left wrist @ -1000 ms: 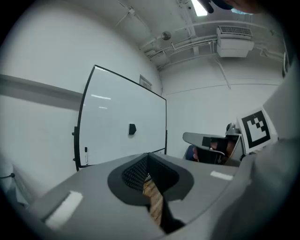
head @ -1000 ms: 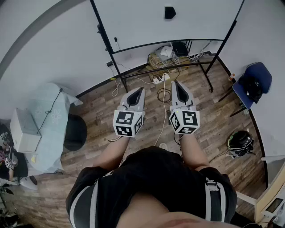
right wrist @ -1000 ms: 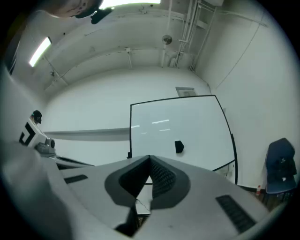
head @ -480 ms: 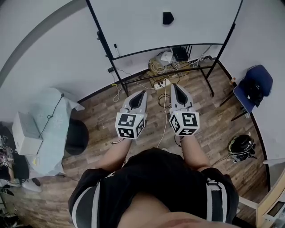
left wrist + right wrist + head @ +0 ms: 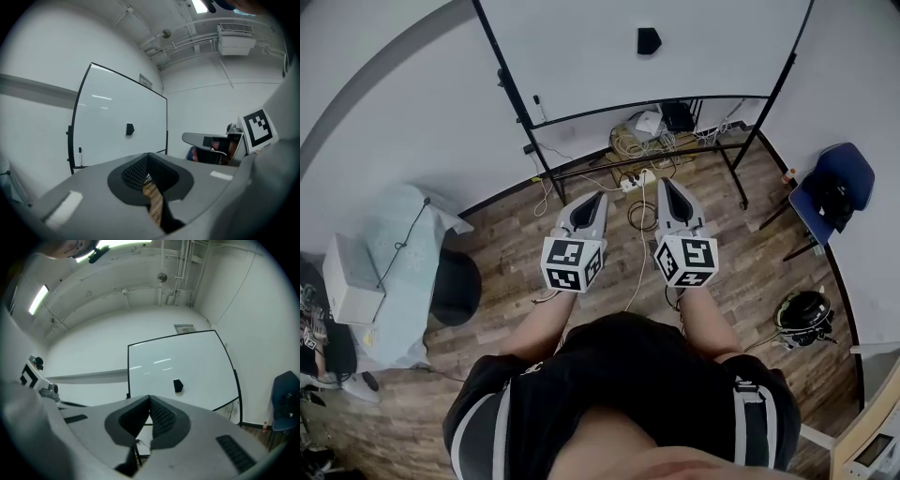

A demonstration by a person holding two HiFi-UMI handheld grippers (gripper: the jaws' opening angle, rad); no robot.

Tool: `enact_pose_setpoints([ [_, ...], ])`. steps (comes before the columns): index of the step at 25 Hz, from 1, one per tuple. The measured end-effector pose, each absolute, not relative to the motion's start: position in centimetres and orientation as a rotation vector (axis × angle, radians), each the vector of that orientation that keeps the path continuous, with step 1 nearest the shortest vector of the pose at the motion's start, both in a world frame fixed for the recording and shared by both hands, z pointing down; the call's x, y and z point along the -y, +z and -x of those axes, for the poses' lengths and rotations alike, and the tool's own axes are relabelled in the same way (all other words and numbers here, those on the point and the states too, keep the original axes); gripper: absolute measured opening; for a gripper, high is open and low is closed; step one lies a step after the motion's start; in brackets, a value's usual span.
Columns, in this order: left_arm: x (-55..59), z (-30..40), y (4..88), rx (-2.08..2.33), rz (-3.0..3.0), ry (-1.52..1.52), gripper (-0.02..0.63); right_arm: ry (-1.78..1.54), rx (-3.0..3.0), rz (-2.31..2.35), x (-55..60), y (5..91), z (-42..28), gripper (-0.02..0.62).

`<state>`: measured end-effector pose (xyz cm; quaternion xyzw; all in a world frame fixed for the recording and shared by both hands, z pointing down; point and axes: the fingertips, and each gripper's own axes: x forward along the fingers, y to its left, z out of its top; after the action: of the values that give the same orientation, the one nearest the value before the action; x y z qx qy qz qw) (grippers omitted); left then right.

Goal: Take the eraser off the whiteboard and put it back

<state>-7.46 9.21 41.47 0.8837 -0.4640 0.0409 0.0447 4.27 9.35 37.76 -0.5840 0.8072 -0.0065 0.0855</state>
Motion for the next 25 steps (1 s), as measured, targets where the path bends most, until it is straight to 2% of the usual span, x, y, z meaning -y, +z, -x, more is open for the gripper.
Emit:
enact_pose_setpoints([
  [11, -9.0, 2.3, 43.5, 1.416, -2.681, 0.158, 0.009, -0.059, -2.417, 1.684, -8.3, 38.3, -9.0, 0.006],
  [25, -4.2, 1.8, 44.5, 1.443, -2.666, 0.144, 0.009, -0.058, -2.445, 1.666, -3.3, 39.6, -9.1, 0.006],
])
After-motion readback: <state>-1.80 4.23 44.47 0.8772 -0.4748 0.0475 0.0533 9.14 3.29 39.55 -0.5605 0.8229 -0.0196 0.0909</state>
